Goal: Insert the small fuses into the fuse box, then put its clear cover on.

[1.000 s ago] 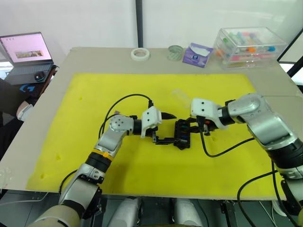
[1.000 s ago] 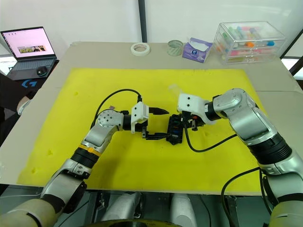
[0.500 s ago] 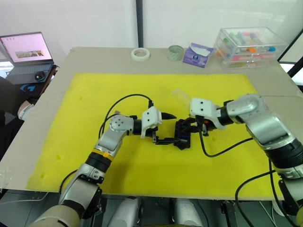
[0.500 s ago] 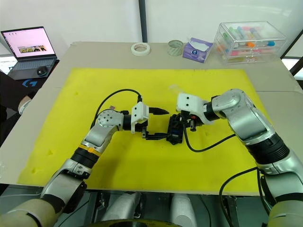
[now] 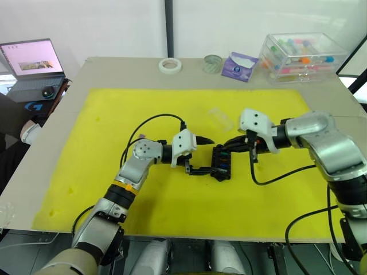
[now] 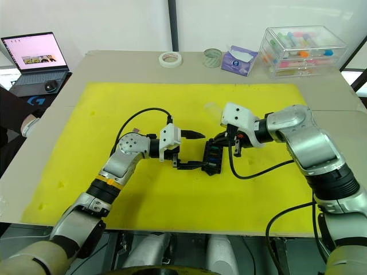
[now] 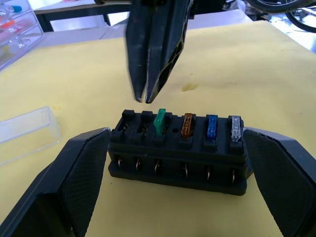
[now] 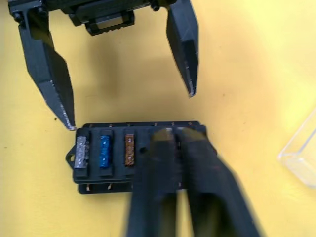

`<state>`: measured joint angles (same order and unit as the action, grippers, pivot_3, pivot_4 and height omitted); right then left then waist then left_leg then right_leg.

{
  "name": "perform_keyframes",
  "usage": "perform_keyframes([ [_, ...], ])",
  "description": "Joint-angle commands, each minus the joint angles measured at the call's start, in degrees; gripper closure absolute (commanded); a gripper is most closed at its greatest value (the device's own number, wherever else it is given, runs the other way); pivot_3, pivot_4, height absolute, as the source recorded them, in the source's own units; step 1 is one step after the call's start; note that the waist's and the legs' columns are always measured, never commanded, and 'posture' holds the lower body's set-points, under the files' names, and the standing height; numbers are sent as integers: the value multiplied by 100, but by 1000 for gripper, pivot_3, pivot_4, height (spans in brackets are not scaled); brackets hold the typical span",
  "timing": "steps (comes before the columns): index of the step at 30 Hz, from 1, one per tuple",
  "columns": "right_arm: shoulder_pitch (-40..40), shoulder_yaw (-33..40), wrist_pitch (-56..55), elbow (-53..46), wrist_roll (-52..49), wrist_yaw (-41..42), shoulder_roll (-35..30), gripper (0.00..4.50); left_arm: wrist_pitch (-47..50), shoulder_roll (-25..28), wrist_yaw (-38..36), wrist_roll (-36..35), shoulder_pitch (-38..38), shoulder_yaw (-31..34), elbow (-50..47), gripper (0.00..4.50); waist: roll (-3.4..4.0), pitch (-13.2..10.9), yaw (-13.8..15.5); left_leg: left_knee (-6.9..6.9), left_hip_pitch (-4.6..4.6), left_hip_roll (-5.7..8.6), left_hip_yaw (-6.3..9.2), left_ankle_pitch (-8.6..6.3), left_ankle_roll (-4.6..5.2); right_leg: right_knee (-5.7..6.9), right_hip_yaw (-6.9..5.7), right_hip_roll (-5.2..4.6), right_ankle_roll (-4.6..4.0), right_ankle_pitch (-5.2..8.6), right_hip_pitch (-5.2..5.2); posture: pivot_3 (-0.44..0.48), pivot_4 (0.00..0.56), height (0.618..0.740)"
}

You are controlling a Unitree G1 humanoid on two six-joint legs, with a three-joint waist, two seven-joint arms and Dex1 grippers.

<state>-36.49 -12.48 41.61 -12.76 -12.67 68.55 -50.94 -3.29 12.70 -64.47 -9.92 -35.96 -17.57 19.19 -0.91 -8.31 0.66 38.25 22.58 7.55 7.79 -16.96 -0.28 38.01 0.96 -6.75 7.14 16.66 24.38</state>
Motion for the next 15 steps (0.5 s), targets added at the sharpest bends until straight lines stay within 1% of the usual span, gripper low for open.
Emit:
perform_keyframes([
  [1, 39, 220, 0, -239, -94, -66, -116, 4469, -108, -36, 3, 4, -27, 23, -72, 0, 0, 0, 0, 0, 0, 0, 0, 0, 0, 0, 0, 0, 0, 0, 0, 0, 150, 740],
  [15, 88, -41, -204, -51, 74, -186, -30, 4469, -85, -25, -2, 12, -42, 34, -72, 0, 0, 0, -1, 0, 0, 0, 0, 0, 0, 0, 0, 0, 0, 0, 0, 0, 150, 740],
])
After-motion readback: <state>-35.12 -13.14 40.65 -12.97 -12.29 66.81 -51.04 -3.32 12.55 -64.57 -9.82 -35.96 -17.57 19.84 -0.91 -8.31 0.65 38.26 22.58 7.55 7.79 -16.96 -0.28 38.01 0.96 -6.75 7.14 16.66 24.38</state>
